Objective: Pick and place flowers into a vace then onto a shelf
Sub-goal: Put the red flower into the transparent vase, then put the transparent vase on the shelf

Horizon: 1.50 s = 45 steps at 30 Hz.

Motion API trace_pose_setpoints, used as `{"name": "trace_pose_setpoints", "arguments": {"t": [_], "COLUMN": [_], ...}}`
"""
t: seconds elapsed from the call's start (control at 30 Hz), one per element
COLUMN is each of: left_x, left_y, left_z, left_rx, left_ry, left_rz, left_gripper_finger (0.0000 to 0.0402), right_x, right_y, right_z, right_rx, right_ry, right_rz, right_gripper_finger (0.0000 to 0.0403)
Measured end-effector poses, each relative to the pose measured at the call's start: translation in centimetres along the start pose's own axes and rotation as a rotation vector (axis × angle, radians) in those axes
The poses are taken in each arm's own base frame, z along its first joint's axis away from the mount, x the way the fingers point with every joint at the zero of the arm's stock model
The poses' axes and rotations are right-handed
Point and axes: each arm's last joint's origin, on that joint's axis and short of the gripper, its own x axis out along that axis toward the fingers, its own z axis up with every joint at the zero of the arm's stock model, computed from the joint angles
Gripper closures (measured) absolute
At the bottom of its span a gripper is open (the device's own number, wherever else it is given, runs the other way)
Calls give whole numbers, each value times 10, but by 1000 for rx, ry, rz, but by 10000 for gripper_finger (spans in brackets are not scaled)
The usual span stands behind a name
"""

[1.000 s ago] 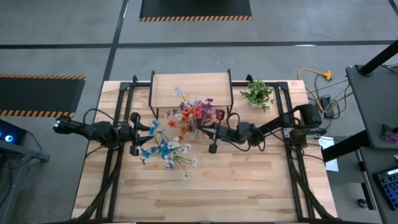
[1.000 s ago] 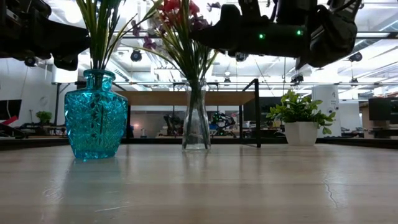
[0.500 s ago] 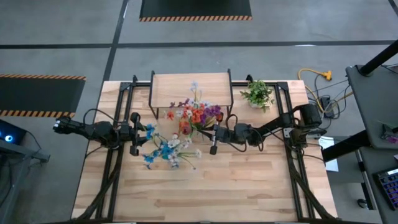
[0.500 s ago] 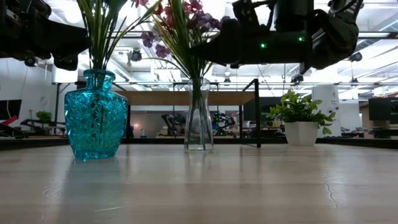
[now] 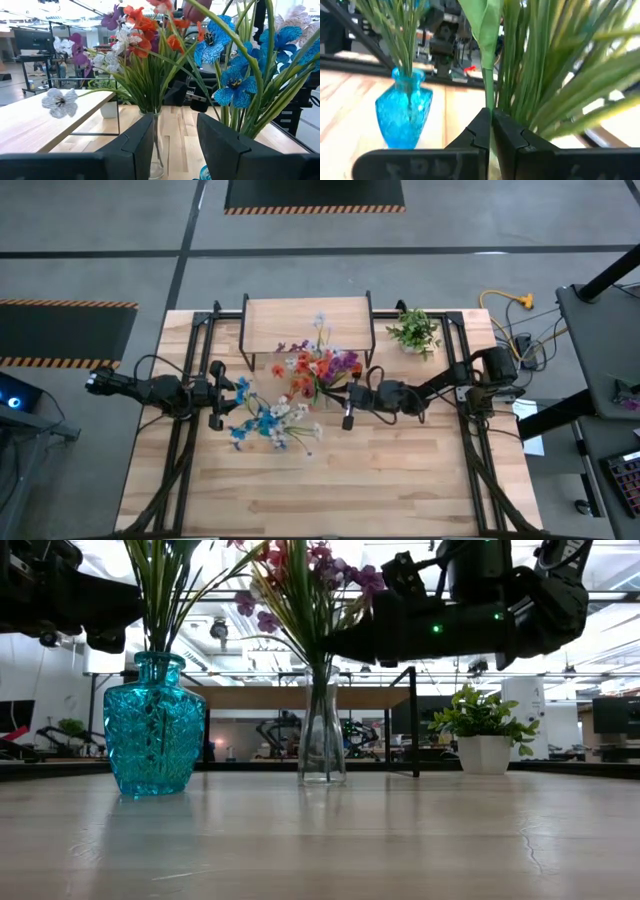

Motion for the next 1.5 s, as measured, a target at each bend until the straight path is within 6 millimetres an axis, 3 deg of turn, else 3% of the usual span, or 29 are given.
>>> {"name": "trace_pose_setpoints", "arguments": {"t": [0.5,0.63,0.9,1.13,1.37,1.5], "left_x": [0,0,0,0,0,0], "left_y": [0,0,0,0,0,0], "left_z": [0,0,0,0,0,0], "left_rx": [0,0,0,0,0,0], "left_ry": [0,0,0,0,0,0], "left_rz": [0,0,0,0,1,1], "left_gripper_finger": [267,267,267,267,267,267], "right_x": [-1,-2,-6,-21,-41,-58], "right_y": [0,0,-2,-3,-12,-12], "right_z": [-5,-4,9,25,44,44], "right_rx": [34,34,33,47,102,108], "right_ry": [55,56,58,189,281,304], "right_rz": [6,7,11,46,46,66], "right_gripper_finger": [384,350,243,197,199,200]}}
